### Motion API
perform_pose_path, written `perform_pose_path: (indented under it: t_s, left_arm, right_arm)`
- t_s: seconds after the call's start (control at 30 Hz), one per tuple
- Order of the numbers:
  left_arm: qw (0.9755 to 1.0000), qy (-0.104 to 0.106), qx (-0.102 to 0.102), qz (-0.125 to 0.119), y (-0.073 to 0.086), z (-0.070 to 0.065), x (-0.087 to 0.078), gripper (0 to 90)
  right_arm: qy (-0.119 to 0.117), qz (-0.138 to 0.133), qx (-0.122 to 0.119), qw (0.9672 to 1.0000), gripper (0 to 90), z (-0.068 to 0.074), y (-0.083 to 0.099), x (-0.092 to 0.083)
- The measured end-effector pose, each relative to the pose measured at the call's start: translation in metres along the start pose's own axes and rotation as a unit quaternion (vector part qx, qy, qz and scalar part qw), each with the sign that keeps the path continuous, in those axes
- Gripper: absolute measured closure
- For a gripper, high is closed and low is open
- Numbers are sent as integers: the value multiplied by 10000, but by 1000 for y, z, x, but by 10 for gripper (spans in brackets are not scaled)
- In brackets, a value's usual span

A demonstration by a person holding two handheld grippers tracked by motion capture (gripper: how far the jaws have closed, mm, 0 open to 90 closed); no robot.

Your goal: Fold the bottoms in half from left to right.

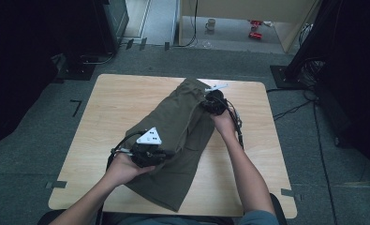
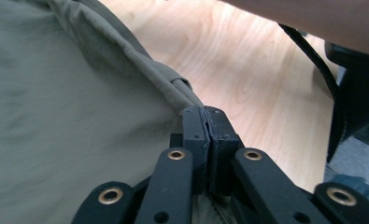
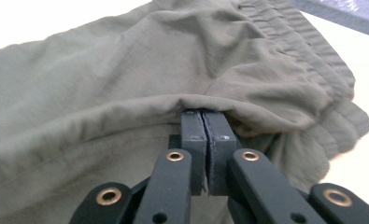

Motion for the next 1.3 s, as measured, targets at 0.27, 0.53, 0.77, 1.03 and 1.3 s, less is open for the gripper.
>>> perform_pose_path:
  t_s: [0.27,0.53,0.77,1.03,1.3]
  left_arm:
    - [9992,377,-138,-65,2,-2,1,678]
    - [9998,12,-128,-178,8,18,-4,660]
    - [9988,-313,-179,-345,8,51,-10,665]
    - [9969,-582,-437,-293,11,95,-9,682]
    - [9958,-751,-465,-234,13,123,-5,657]
  right_arm:
    - [-85,-68,206,9997,715,-9,9,-14]
    - [10,-191,232,9995,687,-12,19,-33]
    - [-173,-495,185,9985,698,-3,13,-52]
    - [-434,-563,-39,9975,696,22,14,-58]
    - [-434,-696,-251,9963,685,38,16,-48]
Point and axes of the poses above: each handheld gripper's, and its own axes: x roughly forward along the jaws, y roughly out of its underside, z roughly to its left, the point moved 5 cm from there along x, roughly forward along the jaws, and after that the axes turned 11 degrees about z, right-handed, at the moved point
